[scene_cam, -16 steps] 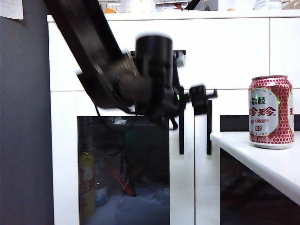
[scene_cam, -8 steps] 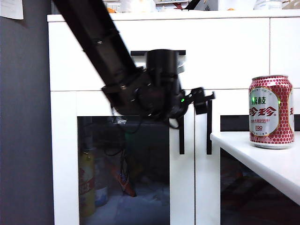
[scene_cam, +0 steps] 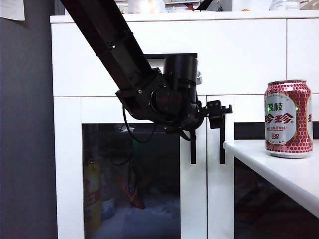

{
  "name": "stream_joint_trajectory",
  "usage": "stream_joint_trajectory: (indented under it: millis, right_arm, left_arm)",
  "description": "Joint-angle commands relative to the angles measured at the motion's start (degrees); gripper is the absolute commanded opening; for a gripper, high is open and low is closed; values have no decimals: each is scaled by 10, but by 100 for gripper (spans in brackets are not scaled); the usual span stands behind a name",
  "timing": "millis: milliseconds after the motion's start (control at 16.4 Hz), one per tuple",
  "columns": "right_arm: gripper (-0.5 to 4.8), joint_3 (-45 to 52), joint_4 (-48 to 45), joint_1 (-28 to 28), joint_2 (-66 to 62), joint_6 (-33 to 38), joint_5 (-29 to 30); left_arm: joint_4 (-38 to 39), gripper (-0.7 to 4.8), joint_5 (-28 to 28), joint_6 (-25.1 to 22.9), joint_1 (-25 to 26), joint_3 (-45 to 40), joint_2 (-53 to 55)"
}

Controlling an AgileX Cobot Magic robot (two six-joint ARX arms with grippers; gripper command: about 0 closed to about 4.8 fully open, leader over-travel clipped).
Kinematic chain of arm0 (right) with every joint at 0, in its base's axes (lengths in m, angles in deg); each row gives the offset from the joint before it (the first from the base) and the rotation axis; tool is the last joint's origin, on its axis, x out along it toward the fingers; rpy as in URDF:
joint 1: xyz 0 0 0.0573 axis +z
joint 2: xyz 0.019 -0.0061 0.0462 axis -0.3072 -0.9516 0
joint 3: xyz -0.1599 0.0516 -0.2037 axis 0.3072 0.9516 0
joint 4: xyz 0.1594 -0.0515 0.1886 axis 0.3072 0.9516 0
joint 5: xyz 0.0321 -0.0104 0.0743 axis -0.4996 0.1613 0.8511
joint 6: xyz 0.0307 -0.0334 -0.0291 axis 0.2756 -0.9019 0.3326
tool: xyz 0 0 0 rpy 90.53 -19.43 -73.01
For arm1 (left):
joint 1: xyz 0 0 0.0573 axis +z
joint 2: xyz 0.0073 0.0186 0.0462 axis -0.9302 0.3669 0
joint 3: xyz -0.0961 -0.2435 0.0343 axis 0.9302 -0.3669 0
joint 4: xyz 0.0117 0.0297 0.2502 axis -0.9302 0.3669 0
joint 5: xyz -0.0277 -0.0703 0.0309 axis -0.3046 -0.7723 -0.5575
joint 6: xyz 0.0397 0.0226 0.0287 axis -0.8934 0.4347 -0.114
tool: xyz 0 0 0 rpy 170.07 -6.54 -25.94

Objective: Open the left door of the white cabinet, pick up a can of beverage from the table on the right, place it inside the cabinet, and finally close the cabinet door.

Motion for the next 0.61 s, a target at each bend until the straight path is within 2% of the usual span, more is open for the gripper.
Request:
stream_joint_trajectory:
  millis: [61, 245, 489, 550, 611]
  right_arm:
    - [-5, -1, -11, 0, 2, -4, 1]
    - [-5, -1, -11, 0, 2, -6, 1]
    - [-5, -1, -10, 0, 2, -8, 1]
    - [-5, -1, -10, 0, 2, -8, 1]
    - [-5, -1, -10, 0, 2, -8, 1]
  left_arm:
    - [-9, 336, 12, 4, 0, 3, 7]
    - [-13, 335, 12, 18, 0, 3, 11]
    - [-21, 213, 11, 28, 7, 3, 12]
    - [-25, 199, 10, 43, 9, 4, 15]
    - [-27, 120, -9, 58, 15, 4, 18]
